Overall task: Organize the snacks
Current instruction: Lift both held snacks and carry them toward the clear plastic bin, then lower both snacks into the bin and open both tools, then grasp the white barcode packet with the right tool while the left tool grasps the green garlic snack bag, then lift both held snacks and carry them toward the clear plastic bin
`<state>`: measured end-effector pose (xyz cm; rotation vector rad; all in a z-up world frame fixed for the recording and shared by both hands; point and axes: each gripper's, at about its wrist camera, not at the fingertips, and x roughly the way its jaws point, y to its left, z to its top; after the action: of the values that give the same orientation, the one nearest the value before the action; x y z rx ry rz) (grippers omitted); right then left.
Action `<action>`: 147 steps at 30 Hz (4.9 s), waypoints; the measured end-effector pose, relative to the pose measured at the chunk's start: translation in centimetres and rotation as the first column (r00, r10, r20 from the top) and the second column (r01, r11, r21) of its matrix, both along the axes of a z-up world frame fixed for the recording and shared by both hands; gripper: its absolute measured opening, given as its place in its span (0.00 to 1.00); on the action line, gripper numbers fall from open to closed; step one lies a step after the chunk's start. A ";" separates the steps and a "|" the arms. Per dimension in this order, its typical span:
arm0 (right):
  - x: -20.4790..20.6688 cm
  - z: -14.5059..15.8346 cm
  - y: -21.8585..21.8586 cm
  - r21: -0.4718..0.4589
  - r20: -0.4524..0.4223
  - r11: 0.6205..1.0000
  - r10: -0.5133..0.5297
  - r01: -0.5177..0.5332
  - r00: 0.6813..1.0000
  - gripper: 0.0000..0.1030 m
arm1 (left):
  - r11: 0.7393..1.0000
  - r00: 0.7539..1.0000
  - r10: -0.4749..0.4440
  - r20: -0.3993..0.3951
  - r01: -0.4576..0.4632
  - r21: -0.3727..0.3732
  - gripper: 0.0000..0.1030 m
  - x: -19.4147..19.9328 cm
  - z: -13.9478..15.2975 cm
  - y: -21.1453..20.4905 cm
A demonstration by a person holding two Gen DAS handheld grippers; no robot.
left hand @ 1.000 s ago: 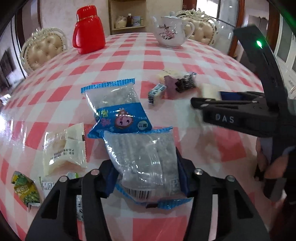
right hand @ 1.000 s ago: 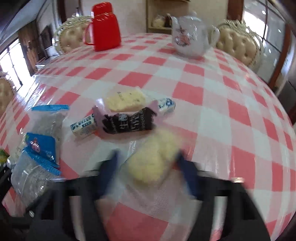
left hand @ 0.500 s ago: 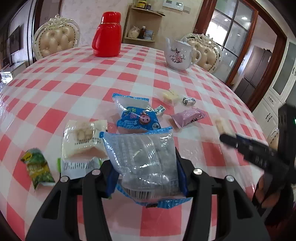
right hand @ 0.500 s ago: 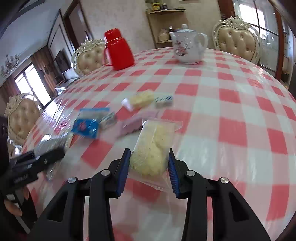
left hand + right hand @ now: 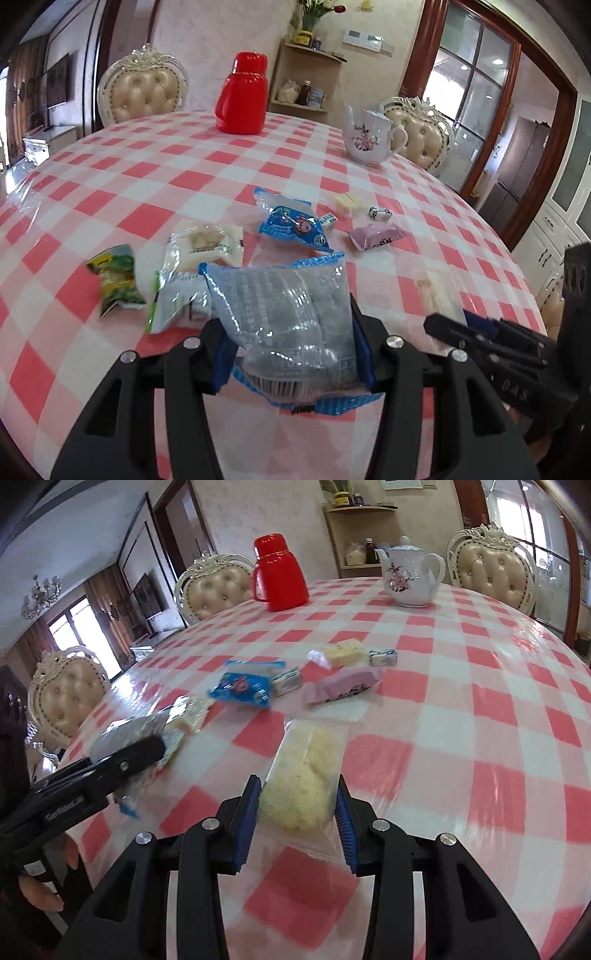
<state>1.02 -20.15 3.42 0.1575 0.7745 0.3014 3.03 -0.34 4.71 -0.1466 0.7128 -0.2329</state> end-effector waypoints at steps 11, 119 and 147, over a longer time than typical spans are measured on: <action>-5.8 0.2 1.3 0.101 0.018 0.994 0.040 -0.041 0.999 0.37 | 0.998 0.996 0.065 0.061 -0.064 -0.026 0.51 -7.1 0.7 1.3; 5.0 -1.3 12.7 -0.220 -0.063 0.963 0.146 -0.157 0.987 0.52 | 0.899 0.882 0.431 -0.191 -0.438 0.008 0.98 3.2 -2.3 13.3; 3.9 -0.5 8.8 -0.029 -0.051 0.994 0.104 -0.106 0.993 0.52 | 0.944 0.942 0.328 -0.063 -0.329 0.000 0.34 -0.2 -1.0 8.2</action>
<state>4.90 -11.34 2.95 0.0947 0.8379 0.3855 2.78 7.87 3.71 -0.2809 0.7376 0.0888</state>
